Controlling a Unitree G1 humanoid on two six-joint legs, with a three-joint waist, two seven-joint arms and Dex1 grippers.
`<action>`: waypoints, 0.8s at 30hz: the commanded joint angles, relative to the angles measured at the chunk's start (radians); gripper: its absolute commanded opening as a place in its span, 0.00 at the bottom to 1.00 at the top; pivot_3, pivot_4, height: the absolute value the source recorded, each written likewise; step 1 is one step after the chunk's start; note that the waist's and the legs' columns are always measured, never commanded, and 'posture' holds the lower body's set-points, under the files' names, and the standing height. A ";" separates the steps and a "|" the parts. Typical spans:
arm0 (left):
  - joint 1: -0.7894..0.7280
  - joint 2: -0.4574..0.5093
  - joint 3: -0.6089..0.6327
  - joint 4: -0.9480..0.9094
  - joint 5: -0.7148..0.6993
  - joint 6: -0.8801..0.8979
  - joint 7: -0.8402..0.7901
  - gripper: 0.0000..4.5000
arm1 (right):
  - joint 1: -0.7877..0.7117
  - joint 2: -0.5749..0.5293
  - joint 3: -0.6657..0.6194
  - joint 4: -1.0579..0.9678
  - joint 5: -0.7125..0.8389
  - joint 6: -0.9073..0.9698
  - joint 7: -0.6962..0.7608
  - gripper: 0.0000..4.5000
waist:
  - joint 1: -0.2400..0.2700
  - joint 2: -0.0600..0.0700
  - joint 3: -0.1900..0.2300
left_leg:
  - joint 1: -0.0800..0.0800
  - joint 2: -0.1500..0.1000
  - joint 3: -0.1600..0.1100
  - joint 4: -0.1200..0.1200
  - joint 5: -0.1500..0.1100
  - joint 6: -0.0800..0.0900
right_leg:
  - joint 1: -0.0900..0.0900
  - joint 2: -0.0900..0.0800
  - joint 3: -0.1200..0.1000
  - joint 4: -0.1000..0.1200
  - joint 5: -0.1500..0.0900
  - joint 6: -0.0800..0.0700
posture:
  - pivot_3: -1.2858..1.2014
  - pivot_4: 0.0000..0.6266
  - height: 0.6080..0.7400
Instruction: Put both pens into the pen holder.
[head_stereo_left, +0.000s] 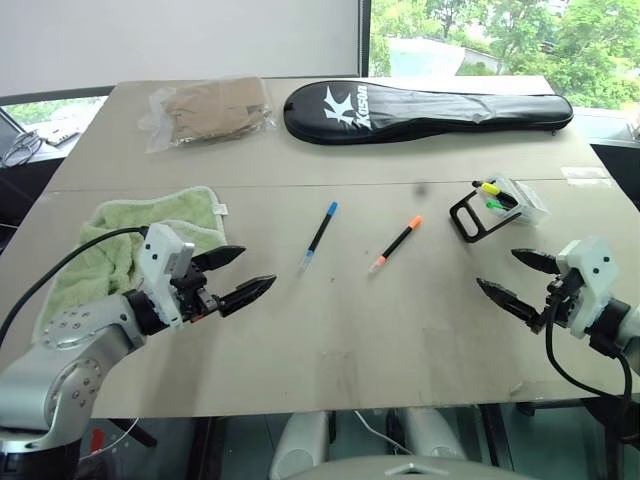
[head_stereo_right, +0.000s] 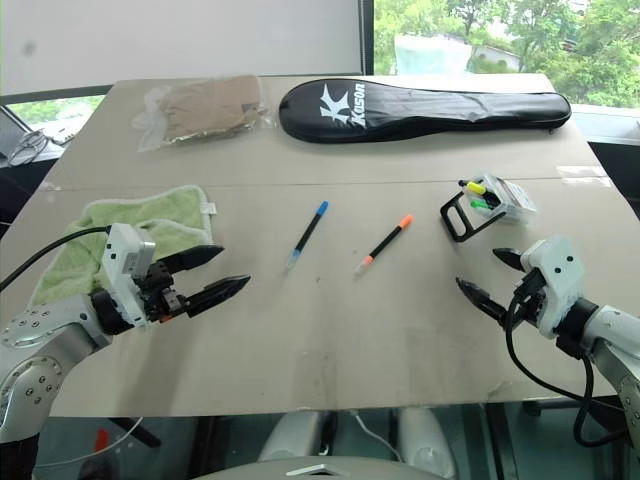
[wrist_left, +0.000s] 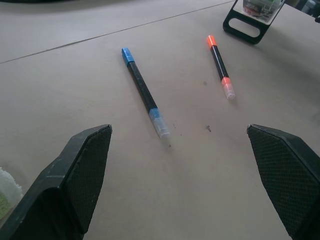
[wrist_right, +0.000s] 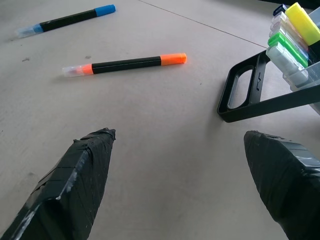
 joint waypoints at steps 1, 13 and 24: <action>-0.007 -0.009 0.019 -0.036 -0.017 -0.002 0.015 1.00 | -0.023 0.010 0.011 -0.044 0.010 -0.002 -0.019 0.99 | 0.000 0.000 0.000 | 0.000 0.000 0.000 0.000 0.000 0.000 | 0.000 0.000 0.000 0.000 0.000 0.000 | 0.52 0.24 1.00; -0.044 -0.071 -0.026 -0.103 -0.038 0.076 0.172 1.00 | -0.072 0.036 0.095 -0.056 0.002 -0.129 0.041 0.99 | 0.000 0.000 0.000 | 0.000 0.000 0.000 0.001 0.000 0.000 | 0.000 0.000 0.000 0.001 0.000 0.000 | 0.52 0.24 1.00; -0.023 -0.045 -0.030 -0.206 -0.116 0.074 0.070 1.00 | -0.330 0.059 0.264 -0.050 0.094 0.303 -0.146 0.99 | -0.017 0.000 0.000 | 0.001 0.000 0.001 0.001 0.000 0.000 | -0.001 0.001 0.001 0.004 0.000 0.000 | 0.52 0.24 1.00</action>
